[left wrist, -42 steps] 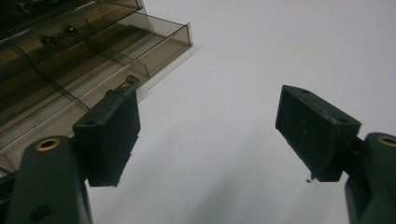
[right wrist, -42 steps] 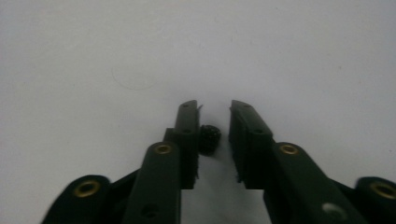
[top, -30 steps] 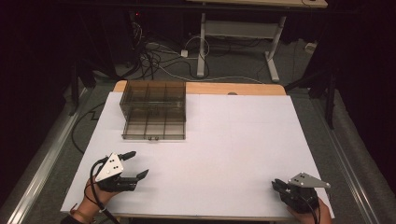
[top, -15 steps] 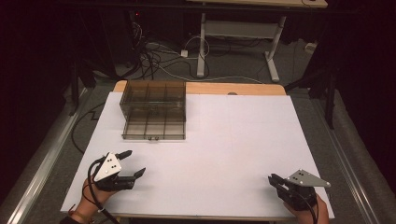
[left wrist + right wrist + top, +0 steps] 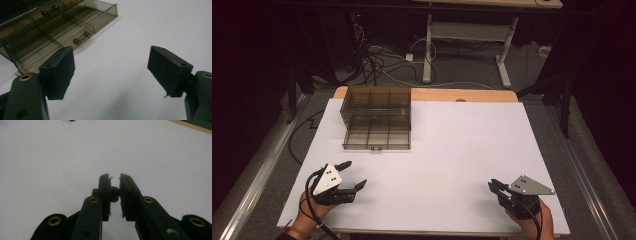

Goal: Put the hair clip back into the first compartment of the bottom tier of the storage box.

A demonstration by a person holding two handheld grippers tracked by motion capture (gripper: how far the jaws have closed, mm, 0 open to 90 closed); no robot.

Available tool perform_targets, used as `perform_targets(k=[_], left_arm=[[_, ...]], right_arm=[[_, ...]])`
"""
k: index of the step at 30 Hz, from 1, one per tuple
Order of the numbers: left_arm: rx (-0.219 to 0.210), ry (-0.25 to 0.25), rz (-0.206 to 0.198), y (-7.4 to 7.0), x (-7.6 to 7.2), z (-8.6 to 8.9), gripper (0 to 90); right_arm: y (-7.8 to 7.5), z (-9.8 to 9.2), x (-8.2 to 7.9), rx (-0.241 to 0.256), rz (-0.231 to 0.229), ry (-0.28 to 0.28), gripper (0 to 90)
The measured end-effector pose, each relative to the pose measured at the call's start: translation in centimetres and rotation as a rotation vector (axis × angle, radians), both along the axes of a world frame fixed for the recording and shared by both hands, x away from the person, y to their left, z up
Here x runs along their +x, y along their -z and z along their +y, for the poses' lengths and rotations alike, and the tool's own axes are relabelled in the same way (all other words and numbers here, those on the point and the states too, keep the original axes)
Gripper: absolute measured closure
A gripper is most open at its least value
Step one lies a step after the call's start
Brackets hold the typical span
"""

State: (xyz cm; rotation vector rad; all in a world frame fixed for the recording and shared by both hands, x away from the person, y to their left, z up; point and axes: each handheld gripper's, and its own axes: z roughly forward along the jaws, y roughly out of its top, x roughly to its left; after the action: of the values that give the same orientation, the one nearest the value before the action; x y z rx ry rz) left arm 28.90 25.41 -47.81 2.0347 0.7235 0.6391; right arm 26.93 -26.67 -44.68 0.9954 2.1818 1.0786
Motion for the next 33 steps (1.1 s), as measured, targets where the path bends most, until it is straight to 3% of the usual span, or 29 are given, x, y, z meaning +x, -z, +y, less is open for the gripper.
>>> perform_targets(k=[16,33], left_arm=[[0.008,-0.011,-0.004,0.1,-0.4,0.2,20.9],[0.009,-0.013,-0.014,0.0,-0.5,0.4,20.9]], right_arm=[[-2.0,4.2,2.8,0.028,-0.066,-0.104,80.3],[-2.8,11.6,6.8,0.033,-0.084,-0.257,80.3]])
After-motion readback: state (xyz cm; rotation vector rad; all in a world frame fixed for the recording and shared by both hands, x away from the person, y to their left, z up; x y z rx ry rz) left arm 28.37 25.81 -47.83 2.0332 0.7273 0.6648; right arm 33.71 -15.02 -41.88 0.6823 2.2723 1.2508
